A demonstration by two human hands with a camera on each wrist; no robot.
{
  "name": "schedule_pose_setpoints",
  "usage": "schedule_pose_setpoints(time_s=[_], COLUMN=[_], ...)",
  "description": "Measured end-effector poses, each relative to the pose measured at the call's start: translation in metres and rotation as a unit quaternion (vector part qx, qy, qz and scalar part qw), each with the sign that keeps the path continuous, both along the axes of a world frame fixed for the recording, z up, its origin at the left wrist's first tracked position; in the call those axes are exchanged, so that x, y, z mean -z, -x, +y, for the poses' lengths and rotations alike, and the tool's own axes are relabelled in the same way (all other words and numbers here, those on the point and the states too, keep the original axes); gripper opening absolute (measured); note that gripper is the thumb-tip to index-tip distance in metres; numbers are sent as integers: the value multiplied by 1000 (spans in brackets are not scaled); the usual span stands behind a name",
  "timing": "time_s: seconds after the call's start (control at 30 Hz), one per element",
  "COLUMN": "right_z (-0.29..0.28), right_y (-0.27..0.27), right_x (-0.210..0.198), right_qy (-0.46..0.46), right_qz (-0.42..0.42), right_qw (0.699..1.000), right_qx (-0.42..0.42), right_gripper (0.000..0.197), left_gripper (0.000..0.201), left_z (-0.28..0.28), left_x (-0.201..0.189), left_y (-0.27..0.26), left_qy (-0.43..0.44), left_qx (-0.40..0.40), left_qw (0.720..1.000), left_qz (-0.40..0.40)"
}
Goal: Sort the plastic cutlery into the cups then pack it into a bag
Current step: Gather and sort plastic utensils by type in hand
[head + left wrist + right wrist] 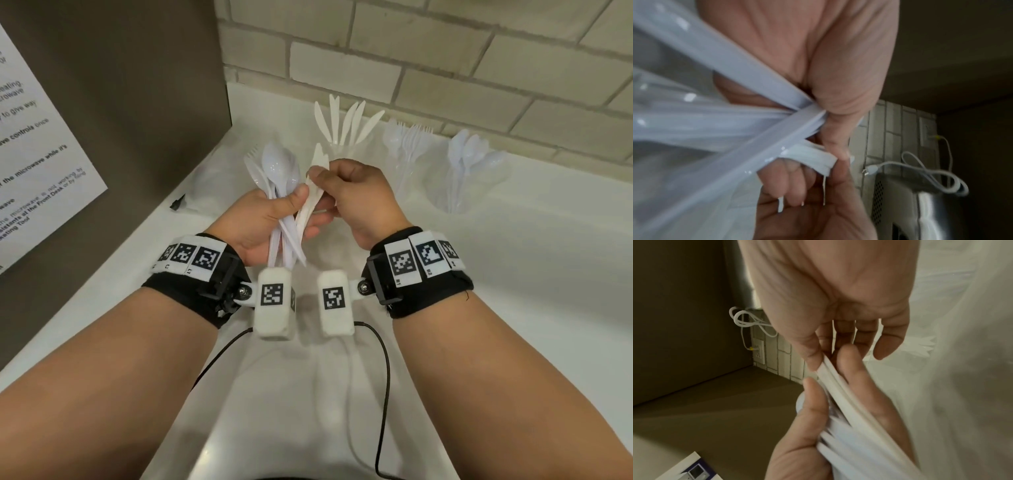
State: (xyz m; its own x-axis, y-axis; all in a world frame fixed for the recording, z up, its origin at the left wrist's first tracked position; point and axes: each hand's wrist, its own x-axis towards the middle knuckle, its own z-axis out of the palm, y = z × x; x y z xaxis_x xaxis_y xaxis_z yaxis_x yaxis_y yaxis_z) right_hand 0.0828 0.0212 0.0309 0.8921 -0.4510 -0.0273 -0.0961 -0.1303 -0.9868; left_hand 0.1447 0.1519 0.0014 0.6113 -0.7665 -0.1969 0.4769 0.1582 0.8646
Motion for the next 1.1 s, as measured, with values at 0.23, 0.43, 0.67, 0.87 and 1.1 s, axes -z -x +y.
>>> schedule_pose_setpoints(time_s=[0.23,0.43,0.67,0.87,1.1], right_z=[-9,-25,-71,-87,-107], right_y=[1,1,-21,-82,-139], right_x=[-3,-7,-49,-36,-5], right_qy=[-26,-34,37,160,254], right_qz=[3,-9,-216,-240,-3], right_qw=[1000,998,951,930,951], right_qx=[10,50,218,227,175], right_gripper=[18,19,16,13,14], left_gripper=[40,20,21,27,23], left_z=[9,4,-4,-10,-9], left_x=[7,6,6,8,6], left_y=[-7,-7,-16,-21,-24], left_qy=[38,26,-78,-85,-41], left_qx=[76,19,-112,-82,-17], left_qw=[995,997,989,991,995], left_qz=[51,66,58,69,88])
